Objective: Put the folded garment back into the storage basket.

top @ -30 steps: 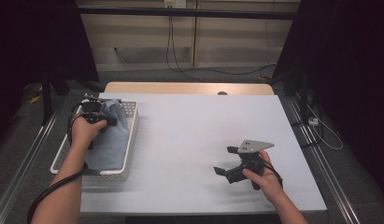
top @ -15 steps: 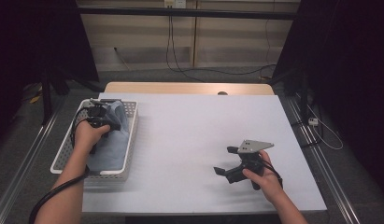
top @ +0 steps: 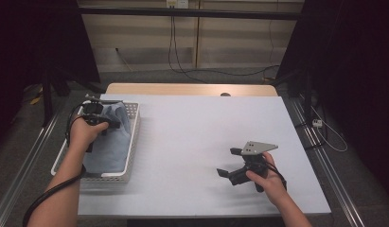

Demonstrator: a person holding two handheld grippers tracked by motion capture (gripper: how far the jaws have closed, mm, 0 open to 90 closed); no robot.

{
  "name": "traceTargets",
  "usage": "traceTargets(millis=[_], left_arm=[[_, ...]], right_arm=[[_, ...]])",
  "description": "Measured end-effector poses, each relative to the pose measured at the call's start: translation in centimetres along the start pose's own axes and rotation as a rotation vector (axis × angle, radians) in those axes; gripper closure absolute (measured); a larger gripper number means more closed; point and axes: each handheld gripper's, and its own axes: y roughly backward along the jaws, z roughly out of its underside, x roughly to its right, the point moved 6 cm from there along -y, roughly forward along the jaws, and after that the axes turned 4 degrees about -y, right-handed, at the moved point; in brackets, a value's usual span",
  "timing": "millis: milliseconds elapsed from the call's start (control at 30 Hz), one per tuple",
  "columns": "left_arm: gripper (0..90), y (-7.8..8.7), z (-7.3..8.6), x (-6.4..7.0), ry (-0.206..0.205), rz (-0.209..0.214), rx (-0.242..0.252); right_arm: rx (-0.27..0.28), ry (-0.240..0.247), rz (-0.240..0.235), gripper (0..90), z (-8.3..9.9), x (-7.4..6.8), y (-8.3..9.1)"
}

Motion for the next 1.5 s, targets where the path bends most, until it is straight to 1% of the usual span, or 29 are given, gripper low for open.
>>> traceTargets(millis=[67, 100, 167, 300, 400, 500, 567, 633, 667, 800, 867, 967, 1100, 1133, 1233, 1500], left_arm=[[63.6, 0.6, -0.2, -0.1, -0.001, -0.007, 0.003], [61.0, 0.7, -0.3, 0.0, 0.01, -0.007, 0.009], [57.5, 1.1, -0.3, 0.0, 0.003, -0.002, -0.005], [50.7, 1.6, -0.5, 0.3, -0.011, -0.004, -0.005], [47.1, 1.8, -0.5, 0.5, -0.006, 0.001, 0.001], [43.1, 2.0, -0.6, 0.7, -0.023, 0.006, -0.005], [41.6, 2.2, -0.6, 1.0, -0.027, 0.015, -0.011], [39.4, 2.3, -0.7, 1.2, -0.034, 0.014, -0.011], [38.3, 2.3, -0.7, 1.3, -0.036, 0.017, -0.019], [35.1, 2.5, -0.7, 1.7, -0.047, 0.026, -0.018], [34.4, 2.5, -0.7, 2.0, -0.051, 0.03, -0.016], [32.8, 2.4, -0.6, 2.6, -0.064, 0.045, -0.028], [30.7, 2.4, -0.7, 3.1, -0.074, 0.051, -0.025], [30.3, 2.4, -0.7, 3.2, -0.079, 0.062, -0.03], [28.8, 2.4, -0.7, 3.5, -0.086, 0.063, -0.025], [25.6, 2.7, -0.8, 5.2, -0.12, 0.093, -0.023]], right_arm=[[0.001, 0.002, -0.001, 2.5, -0.1, 0.0, 0.0], [0.001, 0.003, -0.002, 2.5, -0.1, -0.1, 0.0], [0.002, 0.004, -0.003, 2.5, -0.1, -0.1, -0.1], [0.001, 0.003, -0.004, 2.5, -0.1, 0.0, -0.1], [0.0, 0.001, -0.004, 2.5, 0.0, -0.1, -0.1], [0.003, 0.002, -0.004, 2.5, -0.1, -0.1, -0.1], [0.002, 0.0, -0.006, 2.5, -0.1, -0.1, -0.1], [0.003, -0.001, -0.004, 2.5, -0.1, -0.1, -0.1], [0.004, -0.002, -0.005, 2.5, -0.1, -0.1, 0.0], [0.006, -0.003, -0.006, 2.5, -0.1, -0.1, 0.0], [0.006, -0.002, -0.007, 2.5, -0.1, -0.1, 0.0], [0.006, -0.002, -0.01, 2.5, -0.2, -0.2, -0.1], [0.004, -0.003, -0.008, 2.5, -0.1, -0.2, -0.1], [0.003, -0.002, -0.007, 2.5, -0.1, -0.2, -0.1], [0.002, -0.002, -0.007, 2.5, -0.1, -0.2, -0.1], [0.004, 0.002, -0.013, 2.6, -0.2, -0.3, -0.2]])
